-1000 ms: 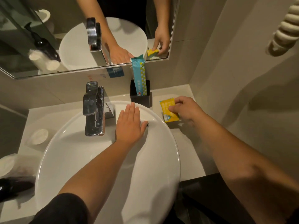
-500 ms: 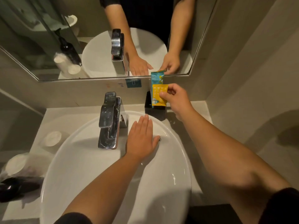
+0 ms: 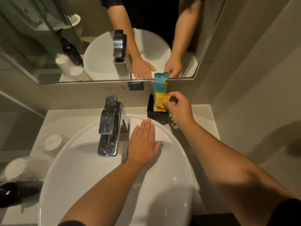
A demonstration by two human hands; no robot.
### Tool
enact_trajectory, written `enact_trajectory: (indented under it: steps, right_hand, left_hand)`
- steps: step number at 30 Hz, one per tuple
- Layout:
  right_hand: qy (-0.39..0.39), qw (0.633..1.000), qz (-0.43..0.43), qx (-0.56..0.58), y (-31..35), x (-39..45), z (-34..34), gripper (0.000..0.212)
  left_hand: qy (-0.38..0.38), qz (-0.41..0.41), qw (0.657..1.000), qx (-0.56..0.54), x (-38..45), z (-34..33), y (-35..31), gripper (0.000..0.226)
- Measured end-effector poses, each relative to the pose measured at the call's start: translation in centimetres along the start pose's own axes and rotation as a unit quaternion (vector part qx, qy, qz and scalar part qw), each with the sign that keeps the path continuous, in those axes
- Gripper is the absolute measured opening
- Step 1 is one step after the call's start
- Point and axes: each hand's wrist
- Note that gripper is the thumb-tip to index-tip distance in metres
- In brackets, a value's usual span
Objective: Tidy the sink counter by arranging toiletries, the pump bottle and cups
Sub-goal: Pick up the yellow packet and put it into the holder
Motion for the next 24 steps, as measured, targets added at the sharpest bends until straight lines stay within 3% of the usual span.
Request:
enact_trajectory:
  steps: [9, 14, 24]
  right_hand:
    - [0.041, 0.993, 0.015, -0.112, -1.2, 0.2, 0.1, 0.032]
    - [0.039, 0.993, 0.006, -0.107, -1.2, 0.3, 0.6, 0.037]
    - [0.019, 0.991, 0.015, -0.128, -1.9, -0.2, 1.9, 0.026]
  left_hand:
    - [-0.003, 0.002, 1.000, -0.004, -0.1, -0.2, 0.1, 0.071]
    - [-0.003, 0.002, 1.000, -0.001, 0.0, -0.3, 0.1, 0.072]
    - [-0.010, 0.003, 1.000, -0.012, 0.0, -0.1, 0.0, 0.072]
Point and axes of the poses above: each hand's wrist, its own x-axis towards the middle knuckle, its own z-axis out of the back of the hand, y = z × x, and after that the axes turned 9 degrees about -y, right-handed
